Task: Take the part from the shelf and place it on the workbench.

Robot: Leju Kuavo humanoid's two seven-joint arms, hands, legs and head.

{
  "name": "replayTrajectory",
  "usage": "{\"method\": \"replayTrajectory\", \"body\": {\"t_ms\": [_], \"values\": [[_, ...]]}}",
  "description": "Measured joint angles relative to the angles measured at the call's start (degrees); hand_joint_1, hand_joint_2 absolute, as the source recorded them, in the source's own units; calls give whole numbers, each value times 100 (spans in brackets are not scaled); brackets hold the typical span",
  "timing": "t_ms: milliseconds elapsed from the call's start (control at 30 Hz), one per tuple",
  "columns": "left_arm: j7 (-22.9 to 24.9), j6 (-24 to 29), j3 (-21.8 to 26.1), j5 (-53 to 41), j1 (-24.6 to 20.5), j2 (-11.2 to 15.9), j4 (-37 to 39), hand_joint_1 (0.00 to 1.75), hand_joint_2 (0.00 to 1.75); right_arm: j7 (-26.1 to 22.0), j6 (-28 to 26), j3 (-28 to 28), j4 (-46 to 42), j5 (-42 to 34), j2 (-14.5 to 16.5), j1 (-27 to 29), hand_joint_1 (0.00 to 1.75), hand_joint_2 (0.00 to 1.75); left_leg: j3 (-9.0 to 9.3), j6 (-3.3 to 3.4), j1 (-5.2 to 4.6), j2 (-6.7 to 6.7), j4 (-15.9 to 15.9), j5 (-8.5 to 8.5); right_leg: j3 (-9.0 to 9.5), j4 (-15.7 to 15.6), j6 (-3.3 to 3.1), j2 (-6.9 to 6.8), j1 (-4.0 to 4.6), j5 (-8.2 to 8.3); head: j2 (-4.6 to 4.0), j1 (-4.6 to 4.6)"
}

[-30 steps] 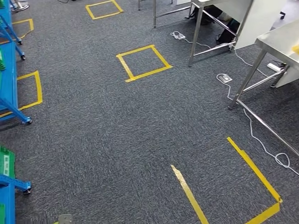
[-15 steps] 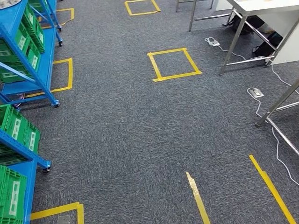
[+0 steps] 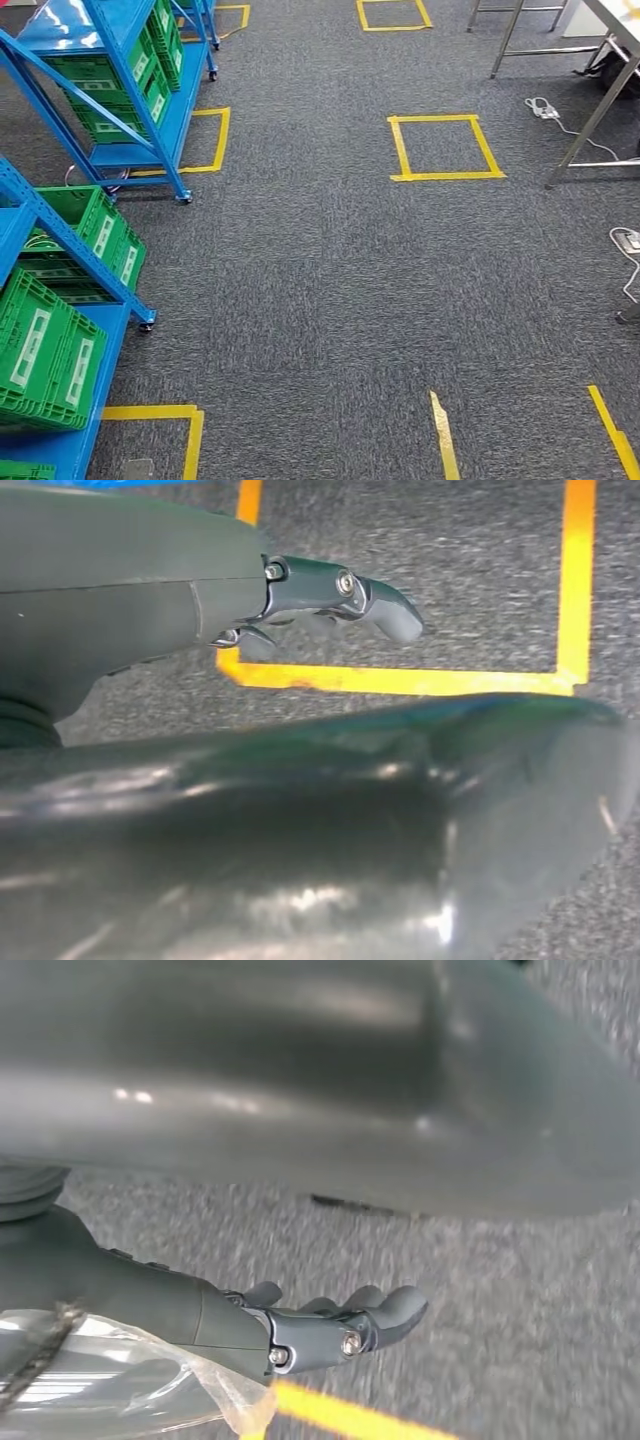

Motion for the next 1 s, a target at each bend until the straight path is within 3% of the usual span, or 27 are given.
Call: {"method": "replayTrajectory", "body": {"t_ms": [33, 100, 167, 200, 233, 267, 333, 400, 467, 500, 533, 567, 633, 667, 700, 733, 767, 833, 867, 933, 1000], "values": [[1, 2, 0, 0, 2, 4, 1, 0, 0, -2, -1, -1, 1, 1, -2, -3, 0, 0, -67, -31, -11, 120, 147, -95, 22, -29, -27, -86, -14, 9, 0, -24], [1, 3, 0, 0, -11, 0, 3, 0, 0, -5, -2, -1, 2, 6, -7, -2, 0, 0, -348, -80, -17, 471, 756, -424, 58, -51, -64, -267, -10, -1, 0, -71], [1, 2, -1, 0, -21, -2, 3, 0, 0, -4, -2, -1, 3, 10, -7, 9, 0, 0, -685, -115, 3, 641, 1451, -679, 75, -48, -78, -459, 7, -27, 0, -79], [1, 2, -1, 0, -15, -3, 3, 0, 0, -4, -2, -1, 3, 11, -7, 9, 0, 0, -729, -122, 10, 672, 1546, -652, 85, -46, -76, -545, 11, -41, 0, -79], [1, 0, -2, -1, -7, -2, 3, 0, 0, -3, -2, -1, 3, 12, -7, 7, 0, 0, -673, -122, 16, 701, 1443, -530, 102, -44, -70, -629, 13, -57, 0, -79], [-1, -3, -2, -2, 1, 0, 3, 0, 0, -3, -2, -1, 3, 12, -7, 0, 0, 0, -490, -112, 17, 752, 1097, -322, 126, -43, -57, -698, 13, -74, 0, -81], [-9, -13, -2, -9, -5, 4, 3, 0, 0, -4, -2, -1, 3, 12, -7, -12, 0, 0, -78, -64, -14, 993, 314, -23, 161, -36, -12, -820, 31, -119, 0, -83], [-19, -23, -2, -22, -23, 4, 3, 0, 0, -5, -2, -1, 3, 12, -7, -18, 0, 0, 82, 15, -58, 1141, -10, 3, 171, -33, 51, -929, 62, -169, 0, -76], [-23, -27, -2, -34, -15, 3, 3, 0, 0, -5, -2, -1, 3, 12, -7, -30, 0, 0, 72, 101, -71, 1039, -22, -16, 233, -50, 113, -1037, 71, -201, 0, -69], [-25, -27, -2, -40, -4, 3, 3, 0, 0, -5, -2, -1, 3, 13, -7, -38, 0, 0, 72, 139, -64, 977, -33, -9, 249, -34, 143, -997, 65, -237, 0, -63], [-25, -27, -2, -40, 2, 6, 3, 0, 0, -7, -2, -1, 3, 13, -7, -43, 0, 0, 73, 177, -52, 915, -47, 5, 227, 56, 168, -874, 55, -315, 0, -52], [-26, -26, -2, -42, -2, 8, 3, 0, 0, -9, -2, 0, 3, 14, -7, -41, 0, 0, 74, 213, -37, 853, -60, 22, 120, 274, 187, -703, 46, -455, 0, -37], [-28, -27, -2, -43, -16, 11, 3, 0, 0, -11, -2, 1, 3, 14, -7, -20, 0, 0, 61, 257, -35, 714, -62, 26, -282, 1063, 195, -395, 37, -828, 0, -4], [-28, -29, -2, -46, -19, 9, 3, 0, 0, -10, -2, 1, 3, 14, -7, -8, 0, 0, 61, 271, -42, 633, -61, 22, -509, 1459, 190, -347, 42, -947, 0, 0], [-29, -31, -2, -48, -16, 7, 3, 0, 0, -9, -2, 1, 3, 14, -7, 0, 0, 0, 68, 279, -52, 550, -60, 15, -673, 1695, 178, -330, 48, -955, 0, 2], [-30, -32, -2, -49, -13, 6, 3, 0, 0, -8, -2, 1, 3, 14, -7, 3, 0, 0, 82, 282, -62, 463, -59, 5, -731, 1688, 159, -320, 55, -828, 0, 2], [-30, -32, -2, -50, -12, 5, 3, 0, 0, -8, -2, 1, 3, 14, -7, 1, 0, 0, 105, 281, -71, 377, -58, -6, -676, 1442, 129, -291, 61, -592, 0, 1], [-32, -32, -2, -51, -20, -1, 4, 0, 0, -8, -2, 1, 3, 14, -15, 0, 0, 0, 141, 262, -92, 218, -51, -37, -401, 650, 35, -43, 62, -108, 0, -5], [-34, -32, -2, -52, -29, -4, 4, 0, 0, -9, -2, 1, 3, 14, -22, 1, 0, 0, 142, 244, -93, 147, -42, -51, -272, 329, 1, 89, 57, 1, 0, -5], [-38, -32, -3, -55, -34, -13, 7, 0, 0, -8, -2, 1, 3, 15, -34, -3, 0, 0, 106, 182, -69, 15, -30, -58, -136, 86, -25, 204, 59, -8, 0, -5], [-39, -28, -4, -57, -18, -2, 8, 0, 0, -7, -2, 1, 4, 16, -31, -11, 0, 0, 85, 110, -54, -59, -18, -65, -51, 16, -24, 78, 49, -18, 0, -1]]}}
